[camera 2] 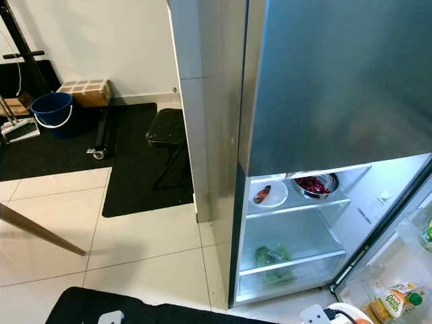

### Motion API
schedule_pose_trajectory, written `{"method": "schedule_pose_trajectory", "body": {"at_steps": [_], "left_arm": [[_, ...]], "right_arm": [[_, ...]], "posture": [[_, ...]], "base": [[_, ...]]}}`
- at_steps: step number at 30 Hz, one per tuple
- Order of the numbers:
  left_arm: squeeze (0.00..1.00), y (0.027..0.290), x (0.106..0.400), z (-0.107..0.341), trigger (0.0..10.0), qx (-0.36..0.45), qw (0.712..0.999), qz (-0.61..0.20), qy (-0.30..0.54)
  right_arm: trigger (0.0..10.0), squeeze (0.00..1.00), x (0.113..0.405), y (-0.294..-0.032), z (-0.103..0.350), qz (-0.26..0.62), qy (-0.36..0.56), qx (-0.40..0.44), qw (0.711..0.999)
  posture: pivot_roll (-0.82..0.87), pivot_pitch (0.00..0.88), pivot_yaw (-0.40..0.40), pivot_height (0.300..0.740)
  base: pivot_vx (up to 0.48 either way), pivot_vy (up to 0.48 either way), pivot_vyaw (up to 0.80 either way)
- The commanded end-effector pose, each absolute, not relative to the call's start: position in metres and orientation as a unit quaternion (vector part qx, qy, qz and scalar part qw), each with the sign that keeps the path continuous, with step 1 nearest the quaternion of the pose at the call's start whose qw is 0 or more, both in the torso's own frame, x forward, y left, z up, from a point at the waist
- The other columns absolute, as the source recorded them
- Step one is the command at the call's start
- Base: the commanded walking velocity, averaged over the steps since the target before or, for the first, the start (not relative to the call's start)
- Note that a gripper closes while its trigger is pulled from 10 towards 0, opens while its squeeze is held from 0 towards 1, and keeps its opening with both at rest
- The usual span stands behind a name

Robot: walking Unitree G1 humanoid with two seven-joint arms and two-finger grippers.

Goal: Restocking fridge

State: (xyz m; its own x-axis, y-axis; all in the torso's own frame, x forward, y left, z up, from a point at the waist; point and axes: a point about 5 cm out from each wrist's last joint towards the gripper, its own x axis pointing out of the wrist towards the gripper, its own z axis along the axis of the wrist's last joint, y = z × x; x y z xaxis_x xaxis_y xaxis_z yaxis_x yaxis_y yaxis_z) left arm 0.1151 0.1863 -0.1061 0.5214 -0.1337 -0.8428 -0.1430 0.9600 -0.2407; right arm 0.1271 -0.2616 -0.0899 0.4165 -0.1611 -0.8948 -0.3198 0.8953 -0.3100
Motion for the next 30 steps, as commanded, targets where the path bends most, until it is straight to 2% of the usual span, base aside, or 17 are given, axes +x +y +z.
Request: {"method": "schedule_pose_trajectory", "body": {"at_steps": [1, 17, 30], "left_arm": [[0.0, 0.1816, 0.1117, -0.1078, 10.0, -0.142, 0.856, -0.002, 0.497], [0.0, 0.1784, 0.1116, -0.1082, 10.0, -0.143, 0.855, -0.008, 0.499], [0.0, 0.1869, 0.1111, -0.1075, 10.0, -0.138, 0.855, 0.001, 0.499]], "right_arm": [[10.0, 0.0, 0.1293, -0.2636, -0.0885, 0.053, 0.536, -0.234, 0.809], [10.0, 0.0, 0.1274, -0.2659, -0.0884, 0.052, 0.538, -0.237, 0.807], [10.0, 0.0, 0.1268, -0.2632, -0.0894, 0.053, 0.537, -0.237, 0.808]], "posture": [[-0.02, 0.0, -0.017, 0.74], [-0.03, 0.0, -0.02, 0.74], [-0.04, 0.0, -0.006, 0.74]], "base": [[0.0, 0.0, 0.0], [0.0, 0.0, 0.0], [0.0, 0.0, 0.0]]}}
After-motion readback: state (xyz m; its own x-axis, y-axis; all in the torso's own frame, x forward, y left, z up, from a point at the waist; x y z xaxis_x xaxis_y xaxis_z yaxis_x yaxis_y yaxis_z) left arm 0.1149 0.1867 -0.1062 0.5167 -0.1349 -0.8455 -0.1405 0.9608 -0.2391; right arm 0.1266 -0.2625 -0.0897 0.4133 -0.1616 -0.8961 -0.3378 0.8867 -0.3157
